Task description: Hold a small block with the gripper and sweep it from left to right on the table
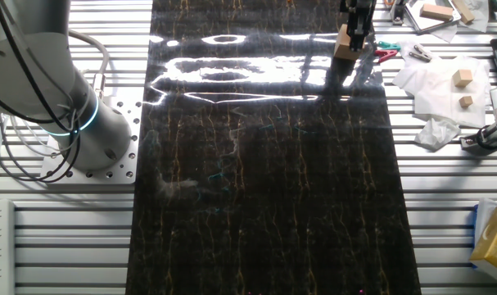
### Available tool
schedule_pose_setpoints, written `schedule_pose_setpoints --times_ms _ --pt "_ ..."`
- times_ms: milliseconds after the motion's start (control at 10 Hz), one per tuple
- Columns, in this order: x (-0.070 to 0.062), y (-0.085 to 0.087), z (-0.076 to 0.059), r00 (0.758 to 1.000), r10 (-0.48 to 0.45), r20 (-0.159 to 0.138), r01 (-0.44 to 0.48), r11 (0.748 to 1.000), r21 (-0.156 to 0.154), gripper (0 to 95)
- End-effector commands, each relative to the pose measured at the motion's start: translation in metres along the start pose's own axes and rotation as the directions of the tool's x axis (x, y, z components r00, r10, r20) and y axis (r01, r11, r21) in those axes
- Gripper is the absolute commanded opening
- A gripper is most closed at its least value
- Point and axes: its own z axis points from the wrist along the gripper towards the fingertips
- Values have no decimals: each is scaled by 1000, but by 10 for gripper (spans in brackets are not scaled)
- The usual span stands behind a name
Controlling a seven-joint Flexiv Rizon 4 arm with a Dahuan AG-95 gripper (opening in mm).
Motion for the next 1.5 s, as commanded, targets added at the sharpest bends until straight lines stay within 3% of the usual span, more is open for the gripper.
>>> schedule_pose_setpoints --times_ms 100,800,900,1500 --pt "1 2 -1 1000 2 -1 -2 1000 -3 0" --pt "2 6 -1 1000 8 -1 -8 1000 -5 0" --pt "2 6 -1 1000 6 -1 -6 1000 -5 190" --pt "2 6 0 1000 4 1 -4 1000 -5 190"
